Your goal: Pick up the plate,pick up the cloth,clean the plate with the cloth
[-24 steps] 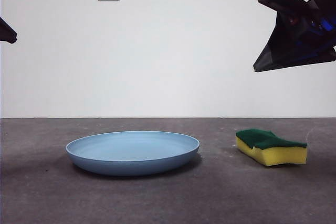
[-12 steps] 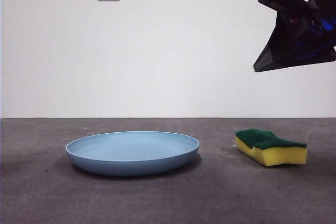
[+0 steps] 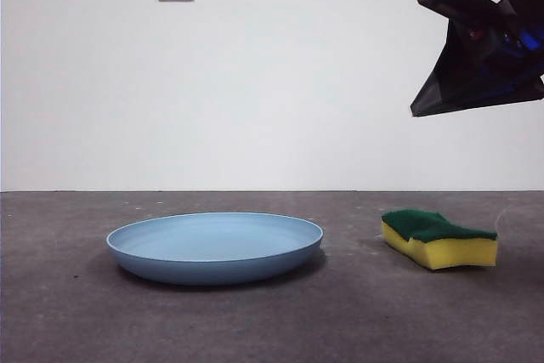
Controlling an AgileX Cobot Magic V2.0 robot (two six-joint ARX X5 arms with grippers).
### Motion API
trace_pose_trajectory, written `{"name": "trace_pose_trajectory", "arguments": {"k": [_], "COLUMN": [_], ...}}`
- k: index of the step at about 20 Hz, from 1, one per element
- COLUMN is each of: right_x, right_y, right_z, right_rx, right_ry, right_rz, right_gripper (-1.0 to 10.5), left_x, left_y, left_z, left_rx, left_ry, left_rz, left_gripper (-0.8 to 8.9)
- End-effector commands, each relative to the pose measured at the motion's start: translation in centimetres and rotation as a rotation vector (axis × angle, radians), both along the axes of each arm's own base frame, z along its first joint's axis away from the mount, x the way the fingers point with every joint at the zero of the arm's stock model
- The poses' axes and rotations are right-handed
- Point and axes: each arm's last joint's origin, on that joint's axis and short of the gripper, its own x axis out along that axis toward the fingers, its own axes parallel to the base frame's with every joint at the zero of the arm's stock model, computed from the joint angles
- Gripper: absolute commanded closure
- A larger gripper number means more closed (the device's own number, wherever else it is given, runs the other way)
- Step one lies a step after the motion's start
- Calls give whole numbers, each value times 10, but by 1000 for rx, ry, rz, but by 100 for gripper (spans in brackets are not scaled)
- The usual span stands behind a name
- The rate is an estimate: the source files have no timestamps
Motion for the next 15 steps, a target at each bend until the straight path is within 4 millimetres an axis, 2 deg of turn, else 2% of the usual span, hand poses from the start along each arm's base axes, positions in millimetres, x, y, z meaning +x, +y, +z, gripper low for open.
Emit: {"name": "trace_pose_trajectory", "arguments": {"k": [1, 2, 15], "right_x": [-1, -1, -1], "right_y": [0, 0, 0], "right_z": [-3, -3, -3], "right_rx": [2, 1, 2], "right_ry": [6, 6, 5], "right_rz": [-4, -4, -4], "right_gripper": [946, 946, 946], "left_x": [0, -1, 0], "left_y": [1, 1, 1], "left_z": [-8, -12, -11], "left_rx": [5, 11, 10], "left_ry": [47, 86, 78], "left_rz": [15, 33, 32], "left_gripper": [814, 814, 814]}}
